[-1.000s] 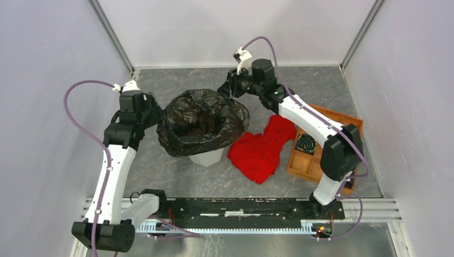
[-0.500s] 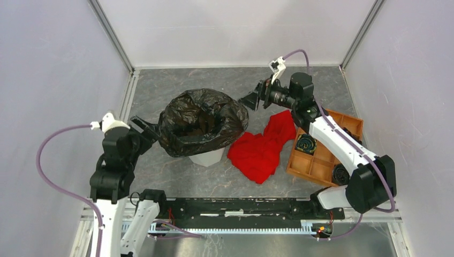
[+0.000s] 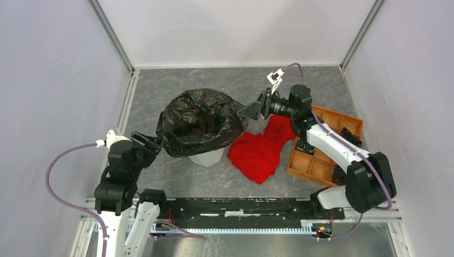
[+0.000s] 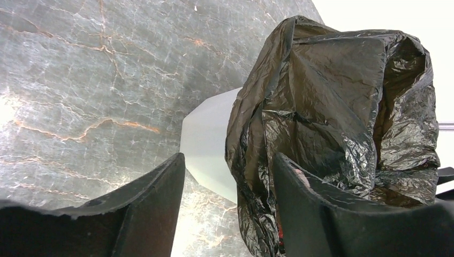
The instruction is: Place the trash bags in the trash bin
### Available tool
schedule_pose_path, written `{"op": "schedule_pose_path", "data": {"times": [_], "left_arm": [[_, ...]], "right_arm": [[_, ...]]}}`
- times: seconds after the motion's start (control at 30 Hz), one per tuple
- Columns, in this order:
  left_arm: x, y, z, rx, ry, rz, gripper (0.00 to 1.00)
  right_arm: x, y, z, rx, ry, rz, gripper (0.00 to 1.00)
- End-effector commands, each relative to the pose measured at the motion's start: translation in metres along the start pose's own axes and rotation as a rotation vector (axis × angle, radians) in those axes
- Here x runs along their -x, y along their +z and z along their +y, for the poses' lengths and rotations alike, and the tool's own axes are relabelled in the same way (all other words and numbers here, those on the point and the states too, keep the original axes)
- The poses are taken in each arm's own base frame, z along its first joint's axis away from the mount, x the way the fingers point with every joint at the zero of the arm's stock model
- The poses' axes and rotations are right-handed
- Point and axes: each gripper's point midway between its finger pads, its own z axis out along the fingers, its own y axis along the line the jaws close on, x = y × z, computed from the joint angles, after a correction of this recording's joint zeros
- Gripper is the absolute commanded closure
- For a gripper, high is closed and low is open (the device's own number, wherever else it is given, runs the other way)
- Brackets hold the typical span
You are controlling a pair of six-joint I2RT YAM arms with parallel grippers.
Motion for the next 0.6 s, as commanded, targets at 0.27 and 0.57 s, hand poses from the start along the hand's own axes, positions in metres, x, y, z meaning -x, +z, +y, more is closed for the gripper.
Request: {"op": "schedule_pose_path", "data": {"times": [0.27, 0.57], "left_arm": [[-0.031, 0.035, -0.013, -0.092, -0.06, 0.109, 0.56], [-0.065, 0.06, 0.0, -0.123, -0.023, 0.203, 0.84]], "right_arm": [[-0.007, 0.008, 0.012, 0.113, 0.021, -0.033, 0.53], [-0.051, 0.021, -0.021, 0.001, 0.035, 0.058, 0.9]]}}
